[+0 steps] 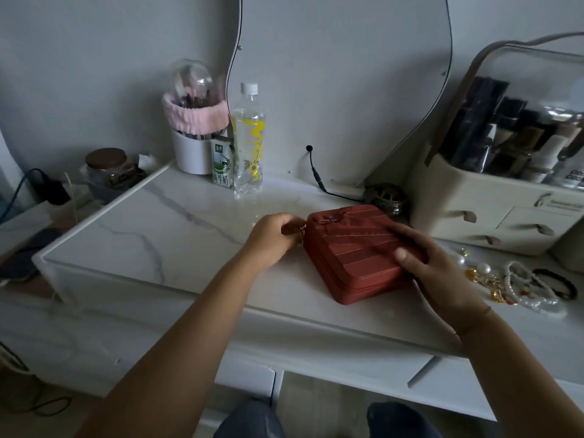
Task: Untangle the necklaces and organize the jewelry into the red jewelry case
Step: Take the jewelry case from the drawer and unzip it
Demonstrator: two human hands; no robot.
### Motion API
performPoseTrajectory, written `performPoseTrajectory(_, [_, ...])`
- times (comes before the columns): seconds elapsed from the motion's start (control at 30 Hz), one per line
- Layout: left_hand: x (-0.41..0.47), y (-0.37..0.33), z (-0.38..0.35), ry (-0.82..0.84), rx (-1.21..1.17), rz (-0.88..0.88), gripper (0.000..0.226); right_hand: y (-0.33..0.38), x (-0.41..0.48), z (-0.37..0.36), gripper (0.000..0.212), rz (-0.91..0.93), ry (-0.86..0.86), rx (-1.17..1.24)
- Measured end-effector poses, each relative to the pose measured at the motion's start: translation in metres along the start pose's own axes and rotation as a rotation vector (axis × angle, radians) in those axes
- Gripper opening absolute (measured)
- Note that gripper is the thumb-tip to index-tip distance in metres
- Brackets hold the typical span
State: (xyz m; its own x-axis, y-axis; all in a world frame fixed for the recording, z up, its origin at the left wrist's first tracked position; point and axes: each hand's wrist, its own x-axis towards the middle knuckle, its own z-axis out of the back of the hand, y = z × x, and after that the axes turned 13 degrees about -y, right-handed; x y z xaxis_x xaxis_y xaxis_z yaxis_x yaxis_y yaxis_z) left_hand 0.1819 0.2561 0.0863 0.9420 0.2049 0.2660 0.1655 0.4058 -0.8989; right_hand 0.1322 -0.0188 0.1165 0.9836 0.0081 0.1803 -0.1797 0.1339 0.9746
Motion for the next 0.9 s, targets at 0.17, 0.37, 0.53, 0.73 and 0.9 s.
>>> performPoseTrajectory(0.17, [-0.005,-0.005,-0.002,-0.105,0.194,-0.079,0.011,0.002,-0.008,0.002,0.087,0.168,0.027,-0.356])
performPoseTrajectory(0.37, [-0.039,-0.009,0.006,-0.118,0.217,-0.098,0.004,-0.003,-0.007,0.003,0.087,0.155,-0.03,-0.379])
performPoseTrajectory(0.53, [-0.091,-0.025,0.0,-0.116,0.189,-0.185,0.002,-0.004,-0.009,-0.001,0.086,0.147,-0.049,-0.341])
performPoseTrajectory(0.73, [-0.14,-0.032,-0.018,-0.252,0.128,-0.251,0.004,-0.004,-0.016,-0.011,0.089,0.136,-0.111,-0.322])
performPoseTrajectory(0.9, [-0.149,-0.04,-0.043,-0.361,0.2,-0.287,0.006,-0.007,-0.024,-0.026,0.093,0.141,-0.227,-0.322])
